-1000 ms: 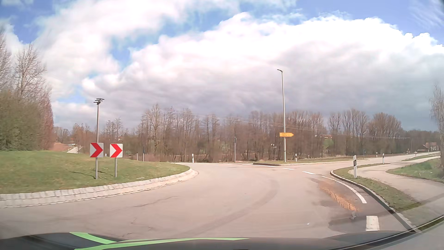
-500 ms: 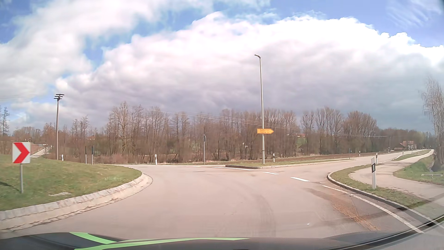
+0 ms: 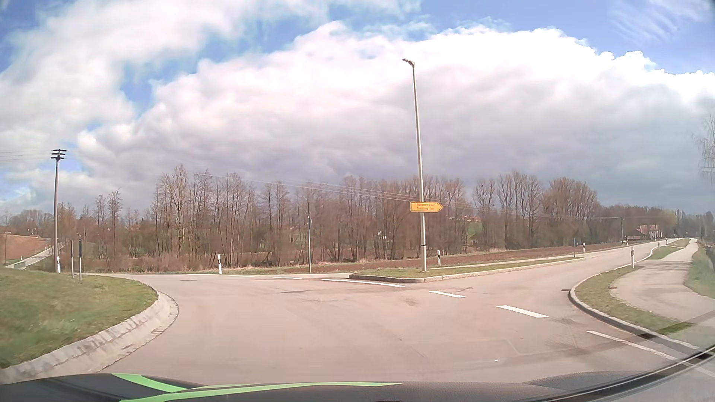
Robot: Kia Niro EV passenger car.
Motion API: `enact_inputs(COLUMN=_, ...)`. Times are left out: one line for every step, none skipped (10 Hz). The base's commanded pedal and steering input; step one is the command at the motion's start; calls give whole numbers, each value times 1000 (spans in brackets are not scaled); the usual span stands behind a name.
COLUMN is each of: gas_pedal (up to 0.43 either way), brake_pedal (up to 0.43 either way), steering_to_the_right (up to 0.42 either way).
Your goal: Follow the waypoints while adhering to traffic rules and regulations
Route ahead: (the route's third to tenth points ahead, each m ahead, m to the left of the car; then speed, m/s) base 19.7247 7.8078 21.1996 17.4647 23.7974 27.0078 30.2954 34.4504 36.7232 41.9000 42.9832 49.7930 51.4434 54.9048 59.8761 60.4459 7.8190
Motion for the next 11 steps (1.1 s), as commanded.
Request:
enact_inputs(gas_pedal=0, brake_pedal=0, steering_to_the_right=-107)
enact_inputs(gas_pedal=0, brake_pedal=0, steering_to_the_right=-132)
enact_inputs(gas_pedal=0, brake_pedal=0, steering_to_the_right=-159)
enact_inputs(gas_pedal=0, brake_pedal=0, steering_to_the_right=-175)
enact_inputs(gas_pedal=0, brake_pedal=0, steering_to_the_right=-183)
enact_inputs(gas_pedal=0, brake_pedal=0, steering_to_the_right=-190)
enact_inputs(gas_pedal=0, brake_pedal=0, steering_to_the_right=-195)
enact_inputs(gas_pedal=0, brake_pedal=0, steering_to_the_right=-201)
enact_inputs(gas_pedal=0, brake_pedal=0, steering_to_the_right=-205)
enact_inputs(gas_pedal=0, brake_pedal=0, steering_to_the_right=-214)
enact_inputs(gas_pedal=0, brake_pedal=0, steering_to_the_right=-221)
